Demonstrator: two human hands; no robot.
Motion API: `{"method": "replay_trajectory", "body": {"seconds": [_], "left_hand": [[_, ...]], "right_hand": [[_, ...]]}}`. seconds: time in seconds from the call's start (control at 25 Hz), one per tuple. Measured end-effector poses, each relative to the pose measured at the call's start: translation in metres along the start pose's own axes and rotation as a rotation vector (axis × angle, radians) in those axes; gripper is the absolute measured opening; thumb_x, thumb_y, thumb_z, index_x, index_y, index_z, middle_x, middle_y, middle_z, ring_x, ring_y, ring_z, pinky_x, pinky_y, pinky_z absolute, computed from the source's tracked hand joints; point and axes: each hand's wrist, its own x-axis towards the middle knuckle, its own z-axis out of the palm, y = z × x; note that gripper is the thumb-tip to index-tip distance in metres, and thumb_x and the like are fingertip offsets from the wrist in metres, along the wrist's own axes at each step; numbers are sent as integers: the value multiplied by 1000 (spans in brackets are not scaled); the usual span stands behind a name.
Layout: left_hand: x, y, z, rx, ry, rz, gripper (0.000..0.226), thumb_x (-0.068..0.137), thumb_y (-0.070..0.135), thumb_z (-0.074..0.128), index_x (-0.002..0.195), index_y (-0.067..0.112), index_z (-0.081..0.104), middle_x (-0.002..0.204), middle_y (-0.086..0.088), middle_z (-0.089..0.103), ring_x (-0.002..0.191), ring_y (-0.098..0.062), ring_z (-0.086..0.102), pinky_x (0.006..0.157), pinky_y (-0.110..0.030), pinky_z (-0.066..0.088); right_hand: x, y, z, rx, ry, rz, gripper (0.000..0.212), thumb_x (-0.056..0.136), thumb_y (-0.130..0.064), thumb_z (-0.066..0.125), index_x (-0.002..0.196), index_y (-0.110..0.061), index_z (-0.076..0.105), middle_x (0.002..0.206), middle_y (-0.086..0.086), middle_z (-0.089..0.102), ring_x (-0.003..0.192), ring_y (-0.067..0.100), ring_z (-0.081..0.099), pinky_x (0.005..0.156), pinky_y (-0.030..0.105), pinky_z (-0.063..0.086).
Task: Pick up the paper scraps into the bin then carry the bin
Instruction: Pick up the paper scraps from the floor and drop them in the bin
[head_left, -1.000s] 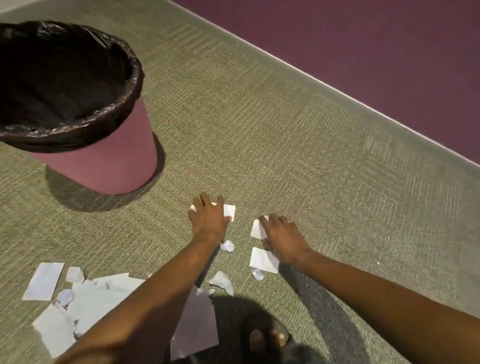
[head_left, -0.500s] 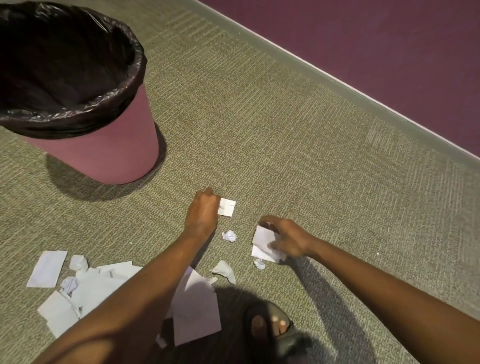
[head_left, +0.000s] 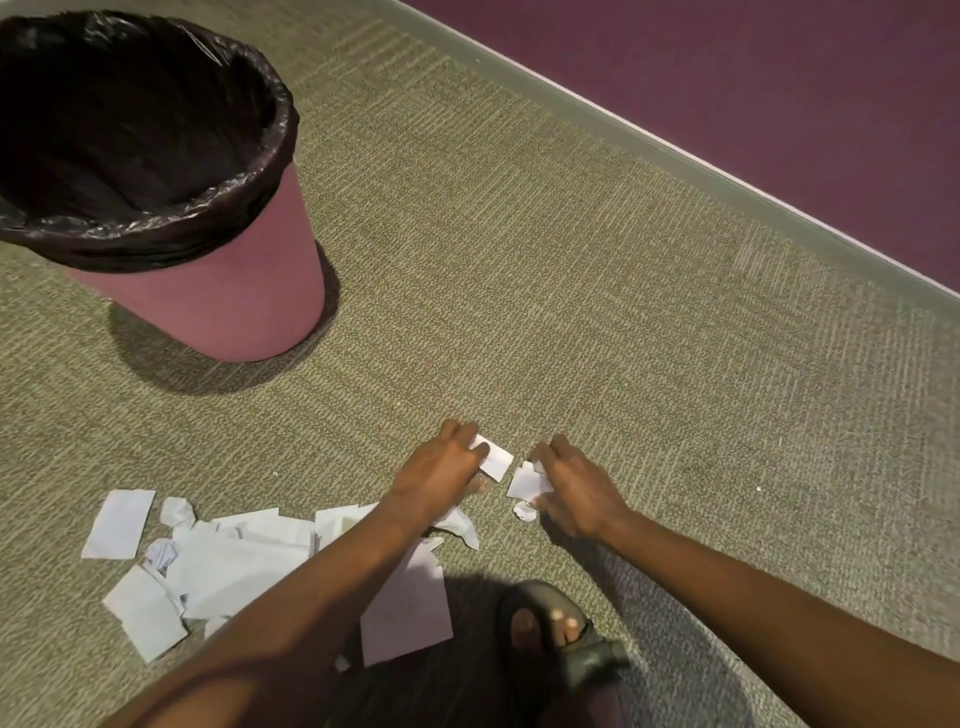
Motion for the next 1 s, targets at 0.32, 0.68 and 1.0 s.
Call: {"method": "replay_trajectory", "body": {"seconds": [0.32, 0.68, 1.0], "left_hand": [[1, 12, -4, 109, -3, 40, 15, 82, 2, 68, 97, 1, 67, 121, -16, 59, 118, -32, 52, 91, -42, 52], [-32, -24, -100, -483, 592, -440, 16, 91, 16, 65, 103, 11, 74, 89, -3, 71, 68, -9, 57, 53, -10, 38], [-126, -103, -281, -660, 1327, -565, 10, 82, 20, 74, 74, 16, 77, 58, 19, 63, 55, 9, 60, 52, -8, 43]], "right_hand": [[16, 2, -26, 153, -123, 146, 31, 86, -27, 73, 110, -10, 62, 100, 7, 68, 84, 21, 62, 67, 26, 43], [56, -74, -134, 724, 64, 19, 25, 82, -12, 77, 106, -11, 68, 93, 4, 72, 68, 9, 69, 48, 20, 48], [107, -242, -272, 1034, 414, -339, 30, 82, -17, 78, 110, -14, 67, 95, 0, 73, 75, 12, 73, 50, 26, 57]]}}
